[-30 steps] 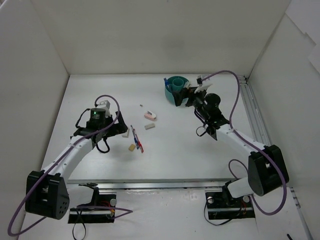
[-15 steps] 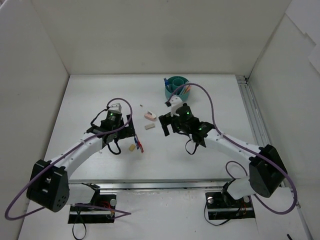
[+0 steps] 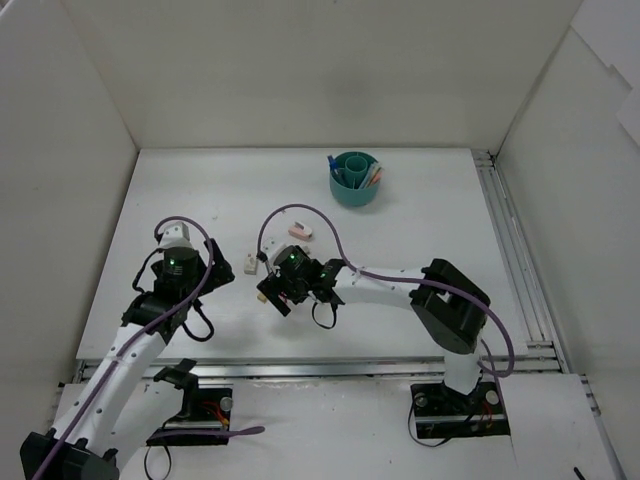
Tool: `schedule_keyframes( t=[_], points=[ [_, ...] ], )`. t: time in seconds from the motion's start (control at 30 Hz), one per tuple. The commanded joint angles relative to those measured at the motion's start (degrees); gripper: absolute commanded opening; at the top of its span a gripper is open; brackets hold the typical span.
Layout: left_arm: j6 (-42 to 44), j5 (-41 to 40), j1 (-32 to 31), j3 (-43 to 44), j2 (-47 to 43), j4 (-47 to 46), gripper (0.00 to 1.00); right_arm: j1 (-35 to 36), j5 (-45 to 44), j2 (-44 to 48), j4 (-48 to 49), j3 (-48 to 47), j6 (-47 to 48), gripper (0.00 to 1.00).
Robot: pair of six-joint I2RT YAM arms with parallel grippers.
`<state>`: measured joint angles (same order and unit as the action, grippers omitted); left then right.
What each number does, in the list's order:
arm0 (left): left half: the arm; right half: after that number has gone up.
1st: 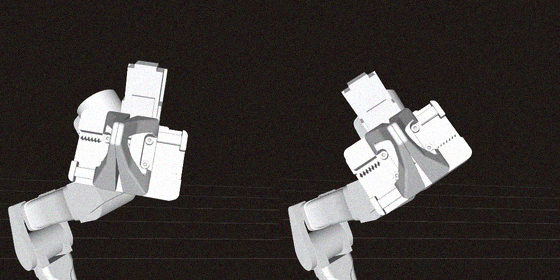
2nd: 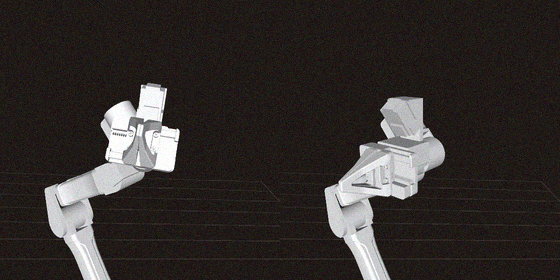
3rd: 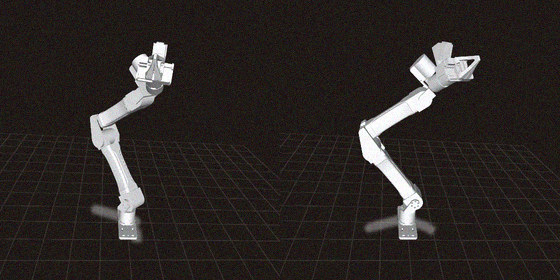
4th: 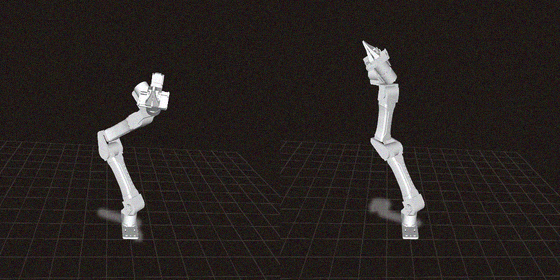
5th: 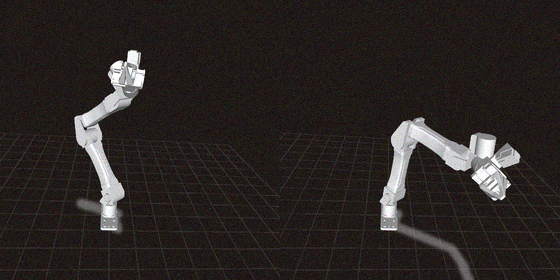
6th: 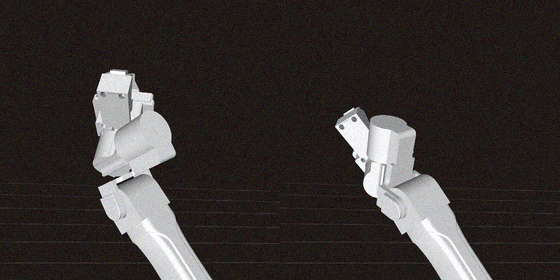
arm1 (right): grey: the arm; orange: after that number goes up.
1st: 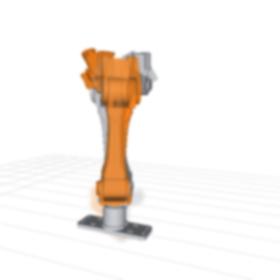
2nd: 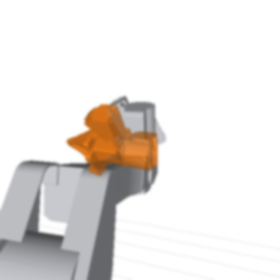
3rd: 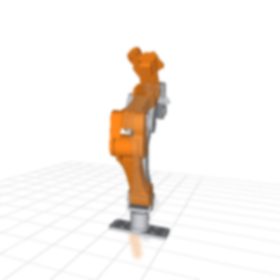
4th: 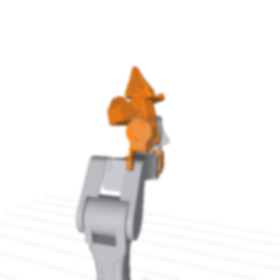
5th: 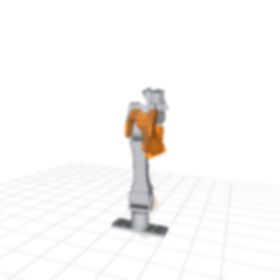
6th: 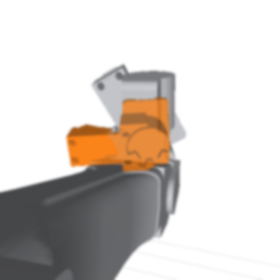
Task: Sort the stationery into containers
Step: Pick up the pen from the center of the board.
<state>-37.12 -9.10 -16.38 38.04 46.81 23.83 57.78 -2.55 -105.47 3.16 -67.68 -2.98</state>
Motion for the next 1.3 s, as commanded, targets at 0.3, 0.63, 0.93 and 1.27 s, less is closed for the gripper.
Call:
schedule_keyframes(
  t=[0.3,0.63,0.93,1.27],
  points=[
    [2.8,2.4,2.8,-0.9,-2.7,-0.7,1.0,0.7,-6.2,-6.4,-0.9,-2.9,-1.4,0.68],
    [8.1,7.2,2.8,-1.0,-1.8,-4.1,1.0,-2.1,1.0,-9.3,2.6,-4.9,0.3,0.23],
    [11.8,12.0,2.8,0.9,-0.7,-7.2,1.0,-6.3,5.4,-0.7,-0.7,-2.1,5.2,0.0],
    [13.3,13.9,2.8,3.5,3.0,-9.3,1.0,-15.6,-3.8,14.2,-20.2,-10.9,30.4,0.0]
  ],
)
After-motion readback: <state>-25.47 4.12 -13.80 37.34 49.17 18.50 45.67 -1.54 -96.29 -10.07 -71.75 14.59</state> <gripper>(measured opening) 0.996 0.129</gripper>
